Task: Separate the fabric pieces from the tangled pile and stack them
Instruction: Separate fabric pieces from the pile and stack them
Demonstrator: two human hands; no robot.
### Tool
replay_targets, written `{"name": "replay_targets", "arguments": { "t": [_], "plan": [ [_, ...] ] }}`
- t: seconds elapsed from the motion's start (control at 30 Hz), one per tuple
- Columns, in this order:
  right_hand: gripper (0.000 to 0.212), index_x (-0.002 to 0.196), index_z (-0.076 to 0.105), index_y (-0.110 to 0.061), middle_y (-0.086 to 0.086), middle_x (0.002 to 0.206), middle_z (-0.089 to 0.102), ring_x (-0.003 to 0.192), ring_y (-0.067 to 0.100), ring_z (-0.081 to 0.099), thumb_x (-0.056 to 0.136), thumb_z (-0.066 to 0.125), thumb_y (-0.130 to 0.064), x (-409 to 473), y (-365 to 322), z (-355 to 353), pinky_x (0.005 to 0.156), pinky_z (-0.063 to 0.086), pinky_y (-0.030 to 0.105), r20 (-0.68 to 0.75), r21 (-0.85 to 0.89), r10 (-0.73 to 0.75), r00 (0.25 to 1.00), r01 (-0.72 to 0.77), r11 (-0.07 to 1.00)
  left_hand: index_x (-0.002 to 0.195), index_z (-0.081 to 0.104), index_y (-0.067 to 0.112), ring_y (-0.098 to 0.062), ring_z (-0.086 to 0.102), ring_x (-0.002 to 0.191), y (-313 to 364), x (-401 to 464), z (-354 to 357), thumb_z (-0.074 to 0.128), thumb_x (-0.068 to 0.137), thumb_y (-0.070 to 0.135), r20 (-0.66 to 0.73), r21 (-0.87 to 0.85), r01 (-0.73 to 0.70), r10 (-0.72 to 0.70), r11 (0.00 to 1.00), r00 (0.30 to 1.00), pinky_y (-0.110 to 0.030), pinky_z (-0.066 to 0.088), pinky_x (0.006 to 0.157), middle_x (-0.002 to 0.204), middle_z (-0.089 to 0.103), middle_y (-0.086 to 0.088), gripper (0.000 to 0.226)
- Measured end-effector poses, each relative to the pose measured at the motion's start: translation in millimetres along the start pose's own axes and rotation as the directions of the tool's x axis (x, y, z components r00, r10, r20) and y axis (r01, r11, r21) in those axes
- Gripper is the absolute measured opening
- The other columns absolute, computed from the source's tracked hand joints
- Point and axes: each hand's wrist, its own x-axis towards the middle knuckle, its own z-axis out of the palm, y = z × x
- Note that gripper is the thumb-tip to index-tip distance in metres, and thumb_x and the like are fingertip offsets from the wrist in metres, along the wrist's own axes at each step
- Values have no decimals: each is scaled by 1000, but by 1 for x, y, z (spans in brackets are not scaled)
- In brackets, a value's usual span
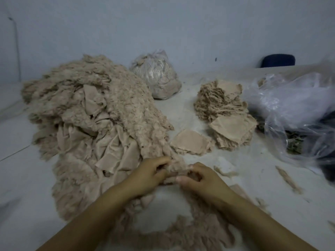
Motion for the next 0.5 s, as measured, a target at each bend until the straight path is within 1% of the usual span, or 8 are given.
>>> {"name": "replay_targets", "arguments": {
  "t": [0.07,0.1,0.17,0.23,0.27,0.33,0.43,0.5],
  "plan": [
    [27,88,70,-12,1,82,68,77,8,62,80,73,-38,11,-4,10,70,51,27,-47,173,-2,999,10,985,63,44,32,1,40,54,12,11,10,59,82,31,-158,-62,-23,13,998,987,-17,32,53,57,44,12,25],
    [26,88,66,0,13,81,67,76,17,62,84,71,-25,16,-4,12,73,50,37,-112,236,-3,994,30,971,65,47,34,0,42,57,15,18,10,59,83,39,-216,-101,-35,12,994,976,-21,35,56,60,46,12,22],
    [19,87,63,6,18,80,64,76,23,60,88,64,-13,24,-4,9,74,49,39,-181,424,23,983,57,904,82,56,40,-3,53,74,9,25,4,56,79,56,-205,-89,-33,14,996,979,-24,43,68,76,54,16,16],
    [26,96,61,11,23,89,66,82,30,64,90,60,-14,32,-2,1,81,51,46,-147,663,89,985,31,748,90,63,31,-4,54,83,-4,30,-4,61,71,62,-146,102,0,15,995,989,-24,44,75,87,56,14,36],
    [31,101,59,12,27,94,66,86,35,65,89,59,-17,36,0,-4,84,52,49,-133,736,117,984,19,676,82,64,26,-4,52,76,-12,32,-7,66,73,58,-114,97,-10,21,995,993,-25,43,70,79,55,12,33],
    [34,104,62,6,25,99,69,89,37,68,85,58,-22,42,4,-12,83,54,50,-146,810,156,977,27,586,65,58,31,3,47,60,-18,32,-8,67,82,42,-57,-74,4,-8,997,998,-16,36,58,63,50,14,22],
    [37,109,61,2,23,102,70,92,35,69,83,57,-24,47,9,-10,79,57,48,-144,848,204,968,14,530,60,51,39,4,41,54,-18,33,1,63,87,37,-14,-194,58,-62,979,998,-12,32,56,57,44,15,30],
    [40,108,62,2,26,105,68,96,38,67,82,62,-28,48,11,-4,85,55,48,-125,803,184,975,-10,596,67,59,43,7,49,59,-14,34,11,63,87,37,-9,-224,75,-80,972,997,-12,38,59,63,55,20,21]
  ]
}}
